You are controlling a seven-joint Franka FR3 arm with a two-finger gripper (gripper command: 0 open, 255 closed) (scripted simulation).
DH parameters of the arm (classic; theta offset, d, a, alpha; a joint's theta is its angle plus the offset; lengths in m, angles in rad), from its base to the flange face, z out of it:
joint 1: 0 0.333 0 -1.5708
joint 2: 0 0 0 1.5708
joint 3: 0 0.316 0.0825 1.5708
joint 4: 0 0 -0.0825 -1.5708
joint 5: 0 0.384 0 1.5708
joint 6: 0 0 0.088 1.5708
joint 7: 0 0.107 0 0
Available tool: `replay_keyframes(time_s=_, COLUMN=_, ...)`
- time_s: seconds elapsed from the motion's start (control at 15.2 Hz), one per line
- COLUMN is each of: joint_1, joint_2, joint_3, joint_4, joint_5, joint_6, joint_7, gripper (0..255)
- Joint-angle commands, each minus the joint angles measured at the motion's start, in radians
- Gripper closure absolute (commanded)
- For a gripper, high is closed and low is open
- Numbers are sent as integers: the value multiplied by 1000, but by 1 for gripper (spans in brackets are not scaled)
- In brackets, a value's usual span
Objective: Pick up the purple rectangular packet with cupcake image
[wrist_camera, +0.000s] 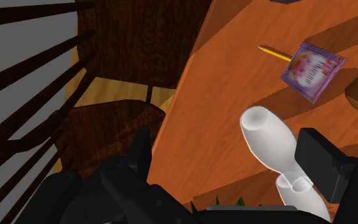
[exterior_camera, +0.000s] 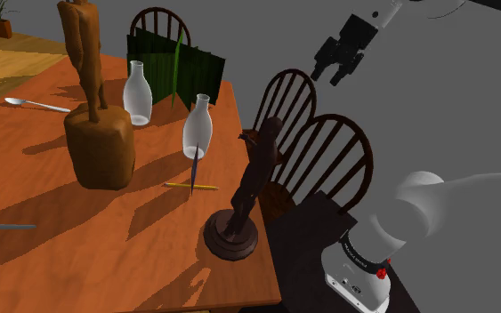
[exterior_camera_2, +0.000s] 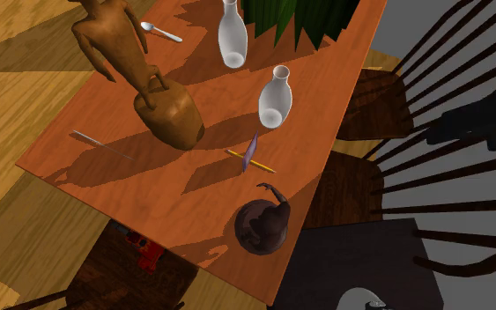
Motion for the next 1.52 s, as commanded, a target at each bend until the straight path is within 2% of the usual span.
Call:
replay_keyframes(time_s=0.0, joint_1=0, joint_2=0, joint_3=0, joint_4=0, joint_5=0, joint_6=0, joint_7=0, gripper=0)
replay_keyframes(time_s=0.4, joint_1=9, joint_2=48, joint_3=133, joint_4=-94, joint_5=40, joint_6=145, joint_7=175, gripper=0)
replay_keyframes(time_s=0.86, joint_1=12, joint_2=184, joint_3=291, joint_4=-130, joint_5=62, joint_6=318, joint_7=386, gripper=0)
replay_keyframes(time_s=1.19, joint_1=-1, joint_2=331, joint_3=404, joint_4=-108, joint_5=39, joint_6=435, joint_7=552, gripper=0)
replay_keyframes(time_s=1.45, joint_1=-22, joint_2=475, joint_3=492, joint_4=-61, joint_5=-21, joint_6=515, joint_7=703, gripper=0)
